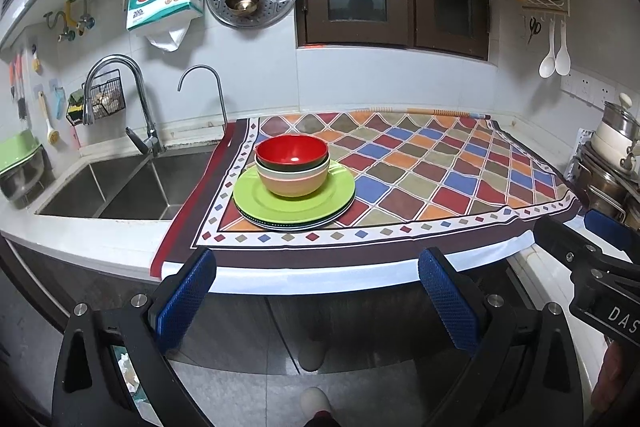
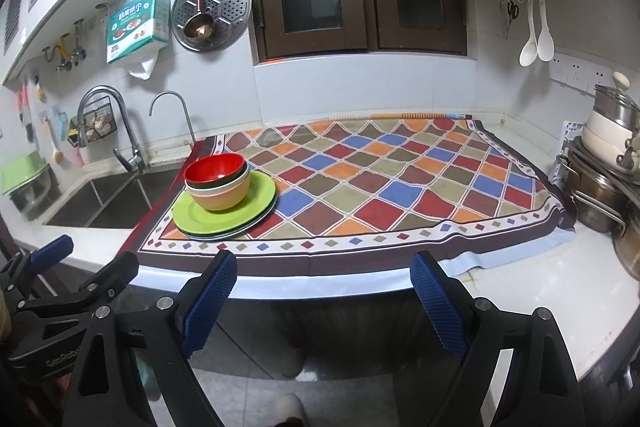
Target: Organize plates and bowls
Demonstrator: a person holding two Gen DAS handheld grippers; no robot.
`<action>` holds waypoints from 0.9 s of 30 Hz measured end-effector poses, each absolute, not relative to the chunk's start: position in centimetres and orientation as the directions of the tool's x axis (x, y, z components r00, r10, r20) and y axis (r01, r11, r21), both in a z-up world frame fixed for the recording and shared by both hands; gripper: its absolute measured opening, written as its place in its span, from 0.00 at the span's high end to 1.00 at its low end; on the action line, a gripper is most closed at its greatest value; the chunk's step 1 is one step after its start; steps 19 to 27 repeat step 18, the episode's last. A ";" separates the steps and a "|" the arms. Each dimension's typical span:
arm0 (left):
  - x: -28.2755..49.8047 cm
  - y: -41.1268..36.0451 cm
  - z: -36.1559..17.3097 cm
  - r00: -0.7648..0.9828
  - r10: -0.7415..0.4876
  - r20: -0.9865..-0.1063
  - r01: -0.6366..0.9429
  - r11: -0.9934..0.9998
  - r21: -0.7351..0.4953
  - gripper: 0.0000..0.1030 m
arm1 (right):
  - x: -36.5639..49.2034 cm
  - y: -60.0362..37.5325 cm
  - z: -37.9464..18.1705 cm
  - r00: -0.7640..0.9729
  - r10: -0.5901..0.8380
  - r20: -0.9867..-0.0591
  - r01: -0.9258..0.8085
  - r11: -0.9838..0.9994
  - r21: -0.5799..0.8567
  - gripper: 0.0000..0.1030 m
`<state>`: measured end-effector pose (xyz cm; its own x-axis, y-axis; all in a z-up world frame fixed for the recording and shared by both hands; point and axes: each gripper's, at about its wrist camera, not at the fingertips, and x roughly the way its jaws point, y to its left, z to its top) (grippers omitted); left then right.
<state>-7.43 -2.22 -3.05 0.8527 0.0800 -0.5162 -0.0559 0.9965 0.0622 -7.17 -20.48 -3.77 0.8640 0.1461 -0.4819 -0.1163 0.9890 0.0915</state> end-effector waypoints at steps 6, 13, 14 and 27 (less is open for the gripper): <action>-8.1 -2.3 -3.2 0.850 0.077 -0.521 -0.054 0.997 0.058 0.00 | -7.7 -20.5 -3.8 0.864 0.146 -0.481 -0.114 0.989 0.095 0.14; -8.3 -2.4 -3.3 0.849 0.071 -0.524 -0.050 0.997 0.054 0.00 | -8.2 -20.5 -3.9 0.861 0.146 -0.487 -0.114 0.989 0.095 0.14; -8.3 -2.3 -3.2 0.848 0.069 -0.525 -0.048 0.997 0.053 0.00 | -8.2 -20.5 -3.9 0.861 0.144 -0.487 -0.112 0.989 0.095 0.14; -8.5 -2.3 -3.3 0.846 0.070 -0.529 -0.050 0.997 0.053 0.00 | -8.3 -20.5 -3.9 0.862 0.143 -0.487 -0.111 0.989 0.094 0.13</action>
